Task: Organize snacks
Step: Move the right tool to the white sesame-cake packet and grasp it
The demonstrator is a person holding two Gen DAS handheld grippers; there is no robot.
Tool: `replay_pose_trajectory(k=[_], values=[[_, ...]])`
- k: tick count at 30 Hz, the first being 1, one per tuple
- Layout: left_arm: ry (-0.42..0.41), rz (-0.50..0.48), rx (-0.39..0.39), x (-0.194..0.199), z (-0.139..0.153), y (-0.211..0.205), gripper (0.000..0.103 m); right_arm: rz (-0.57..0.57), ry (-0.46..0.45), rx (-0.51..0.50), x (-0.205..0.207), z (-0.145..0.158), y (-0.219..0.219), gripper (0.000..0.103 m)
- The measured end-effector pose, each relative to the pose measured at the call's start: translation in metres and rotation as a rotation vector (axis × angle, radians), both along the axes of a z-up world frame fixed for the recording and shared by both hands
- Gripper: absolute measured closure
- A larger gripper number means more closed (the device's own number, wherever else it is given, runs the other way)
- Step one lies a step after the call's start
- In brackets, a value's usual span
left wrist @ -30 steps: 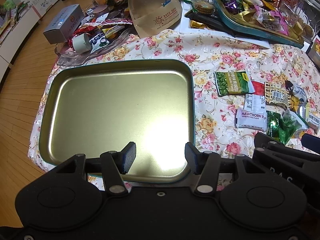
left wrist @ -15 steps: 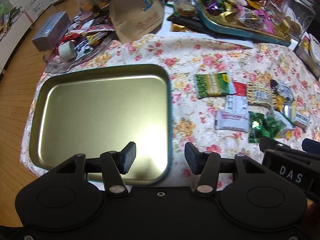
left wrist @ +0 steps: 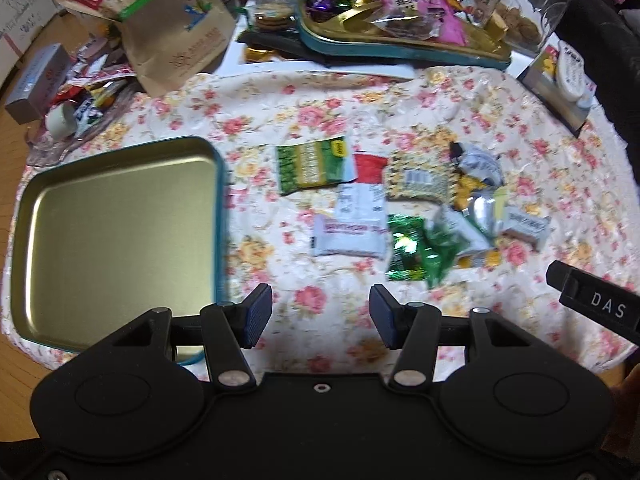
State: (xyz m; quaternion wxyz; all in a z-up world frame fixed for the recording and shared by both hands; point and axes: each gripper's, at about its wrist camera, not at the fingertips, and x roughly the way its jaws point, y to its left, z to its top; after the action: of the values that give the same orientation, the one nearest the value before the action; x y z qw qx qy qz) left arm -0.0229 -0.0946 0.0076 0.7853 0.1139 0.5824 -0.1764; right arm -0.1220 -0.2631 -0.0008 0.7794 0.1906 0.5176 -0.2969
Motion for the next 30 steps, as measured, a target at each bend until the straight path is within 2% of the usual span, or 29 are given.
replay_pose_trajectory(k=[3, 6, 10, 15, 20, 23, 27, 30], values=[[-0.002, -0.007, -0.024, 0.008, 0.011, -0.011, 0.044, -0.063, -0.019, 0.023, -0.006, 0.008, -0.023, 0.018], [-0.044, -0.036, -0.001, 0.018, 0.02, -0.022, 0.044, -0.109, -0.038, 0.059, -0.004, 0.018, -0.043, 0.018], [-0.076, -0.051, 0.032, 0.041, 0.028, -0.031, 0.044, -0.104, -0.013, 0.094, 0.013, 0.022, -0.06, 0.017], [-0.117, -0.026, 0.068, 0.068, 0.03, -0.029, 0.044, -0.092, 0.009, 0.098, 0.041, 0.013, -0.072, 0.017], [-0.072, -0.012, 0.082, 0.089, 0.019, -0.027, 0.048, -0.077, -0.004, 0.127, 0.07, -0.001, -0.076, 0.017], [-0.042, -0.049, 0.062, 0.095, 0.015, -0.03, 0.048, -0.065, -0.021, 0.167, 0.089, -0.009, -0.076, 0.016], [-0.026, -0.028, 0.033, 0.101, 0.019, -0.025, 0.048, -0.039, 0.009, 0.206, 0.111, -0.019, -0.068, 0.017], [-0.017, -0.01, 0.009, 0.104, 0.023, -0.022, 0.048, -0.03, 0.007, 0.196, 0.124, -0.021, -0.059, 0.018]])
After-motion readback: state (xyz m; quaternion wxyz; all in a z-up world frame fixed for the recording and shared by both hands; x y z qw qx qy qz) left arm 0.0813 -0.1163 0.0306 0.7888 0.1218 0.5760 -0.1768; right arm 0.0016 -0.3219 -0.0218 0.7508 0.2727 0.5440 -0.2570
